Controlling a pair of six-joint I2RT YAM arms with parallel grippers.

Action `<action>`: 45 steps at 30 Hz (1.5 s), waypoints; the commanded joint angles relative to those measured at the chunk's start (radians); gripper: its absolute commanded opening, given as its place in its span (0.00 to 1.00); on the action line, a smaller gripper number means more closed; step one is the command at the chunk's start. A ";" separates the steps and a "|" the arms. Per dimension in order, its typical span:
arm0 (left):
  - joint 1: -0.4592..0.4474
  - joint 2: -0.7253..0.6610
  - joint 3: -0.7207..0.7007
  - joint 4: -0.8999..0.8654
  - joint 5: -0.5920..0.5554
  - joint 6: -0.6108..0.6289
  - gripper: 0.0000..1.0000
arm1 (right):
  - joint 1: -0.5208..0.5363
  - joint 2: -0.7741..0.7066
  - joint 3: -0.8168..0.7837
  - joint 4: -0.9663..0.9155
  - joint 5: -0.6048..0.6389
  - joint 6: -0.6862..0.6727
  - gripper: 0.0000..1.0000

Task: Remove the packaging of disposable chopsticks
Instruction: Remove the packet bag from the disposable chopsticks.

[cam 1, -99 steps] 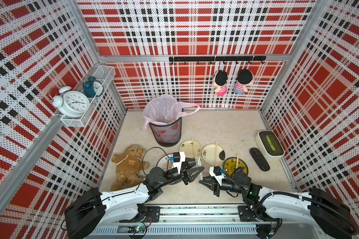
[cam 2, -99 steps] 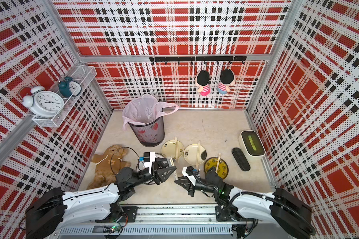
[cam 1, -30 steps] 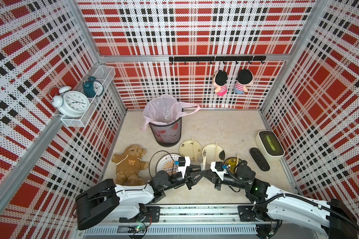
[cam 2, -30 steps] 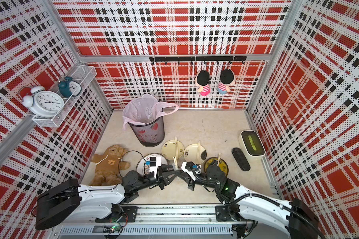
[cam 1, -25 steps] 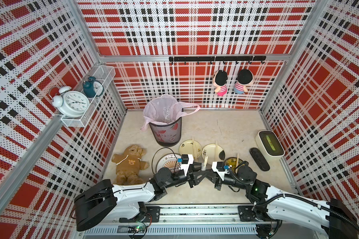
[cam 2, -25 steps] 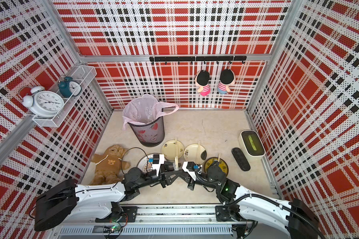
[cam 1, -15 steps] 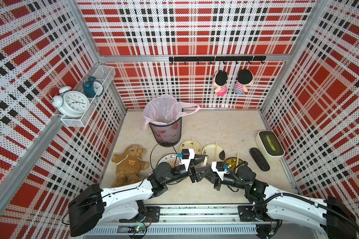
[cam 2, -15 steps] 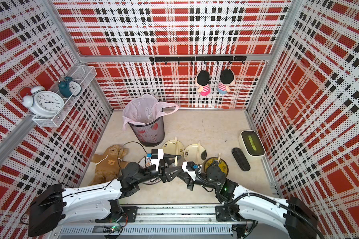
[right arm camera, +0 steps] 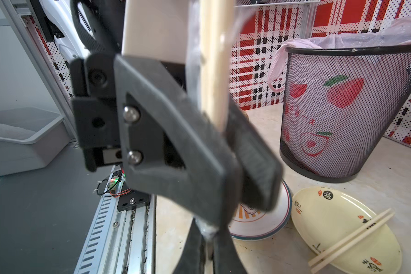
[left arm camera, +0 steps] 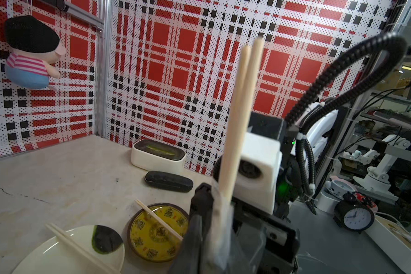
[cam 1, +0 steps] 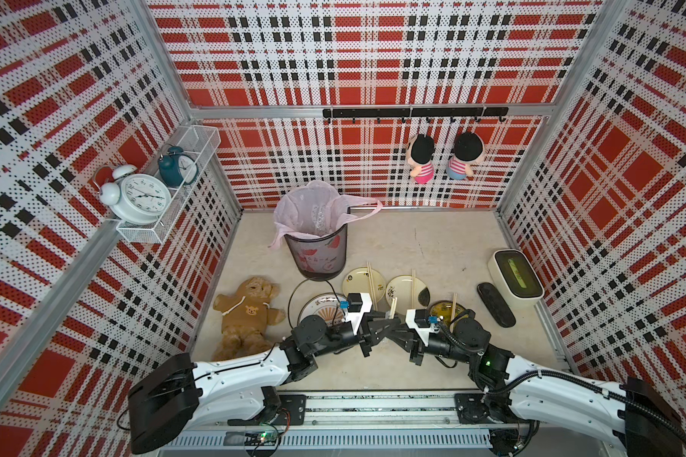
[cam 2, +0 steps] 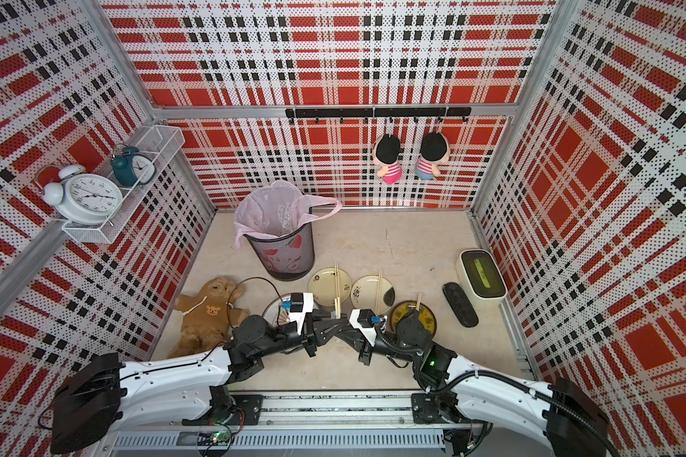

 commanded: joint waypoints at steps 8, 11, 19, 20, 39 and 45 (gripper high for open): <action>0.015 0.040 -0.071 0.056 -0.008 -0.034 0.00 | 0.000 0.037 0.051 0.057 -0.040 -0.001 0.00; 0.039 0.031 -0.087 0.075 0.007 -0.043 0.00 | 0.001 0.043 0.058 0.025 -0.027 0.017 0.57; 0.121 -0.014 -0.117 0.084 0.146 -0.040 0.00 | -0.139 -0.058 0.081 0.050 -0.119 0.088 0.96; 0.113 -0.019 -0.121 0.086 0.150 -0.033 0.00 | -0.177 -0.048 0.099 0.059 -0.166 0.108 0.95; 0.070 -0.005 -0.084 0.046 0.139 -0.005 0.00 | -0.240 0.151 0.230 0.118 -0.409 0.140 0.42; 0.058 0.028 -0.069 0.043 0.136 0.000 0.00 | -0.240 0.170 0.239 0.112 -0.425 0.138 0.16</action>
